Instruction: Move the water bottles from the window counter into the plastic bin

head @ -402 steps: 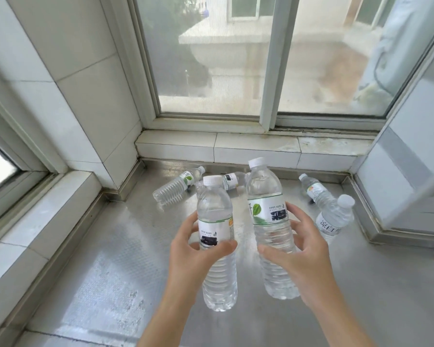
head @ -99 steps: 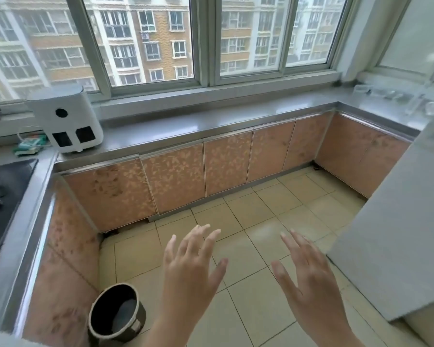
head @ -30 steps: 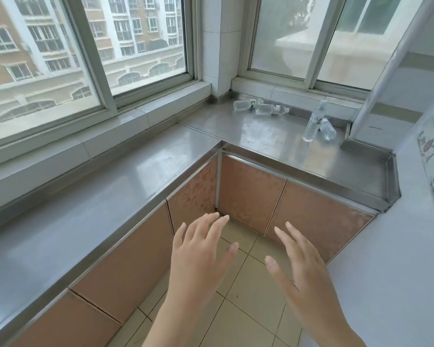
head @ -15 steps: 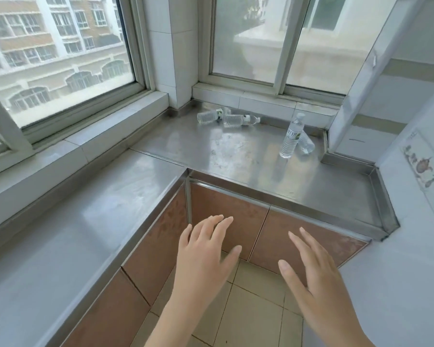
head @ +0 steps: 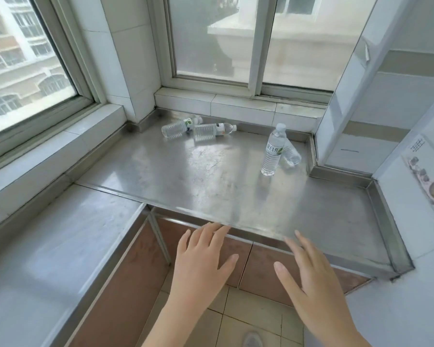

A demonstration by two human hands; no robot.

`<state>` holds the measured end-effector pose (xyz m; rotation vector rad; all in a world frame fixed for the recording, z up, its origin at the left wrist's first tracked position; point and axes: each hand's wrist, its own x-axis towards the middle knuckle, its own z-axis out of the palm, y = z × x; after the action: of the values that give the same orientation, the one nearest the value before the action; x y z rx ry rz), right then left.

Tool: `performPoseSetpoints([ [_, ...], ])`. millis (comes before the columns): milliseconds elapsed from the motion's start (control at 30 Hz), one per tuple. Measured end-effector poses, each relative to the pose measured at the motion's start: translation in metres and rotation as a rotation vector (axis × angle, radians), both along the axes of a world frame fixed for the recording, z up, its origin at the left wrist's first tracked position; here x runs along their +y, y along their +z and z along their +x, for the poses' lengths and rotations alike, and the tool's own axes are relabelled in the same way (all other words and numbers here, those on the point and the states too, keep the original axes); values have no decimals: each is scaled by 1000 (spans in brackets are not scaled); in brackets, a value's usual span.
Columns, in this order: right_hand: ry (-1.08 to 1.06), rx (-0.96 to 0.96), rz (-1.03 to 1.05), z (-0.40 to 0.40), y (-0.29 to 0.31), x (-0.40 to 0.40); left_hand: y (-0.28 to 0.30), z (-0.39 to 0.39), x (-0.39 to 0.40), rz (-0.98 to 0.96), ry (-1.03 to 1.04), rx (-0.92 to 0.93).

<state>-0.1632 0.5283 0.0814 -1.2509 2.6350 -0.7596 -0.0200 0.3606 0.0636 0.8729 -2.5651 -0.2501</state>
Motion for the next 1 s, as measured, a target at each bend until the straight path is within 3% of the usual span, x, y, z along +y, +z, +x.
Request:
performPoseSetpoints([
  [333,91,33,20,-141,-9,-60,-2,-128,-44,16,15,-12],
  [667,6,38,57,-238,-29,-130,-20,-250,-115,23,-44,-30],
  [867,-62,38,134,-303,-52,-187,-51,-349,-166,378,-128,-6],
  [1000,-98,27,135,-353,-68,-232,-80,-400,-193,575,-106,105],
])
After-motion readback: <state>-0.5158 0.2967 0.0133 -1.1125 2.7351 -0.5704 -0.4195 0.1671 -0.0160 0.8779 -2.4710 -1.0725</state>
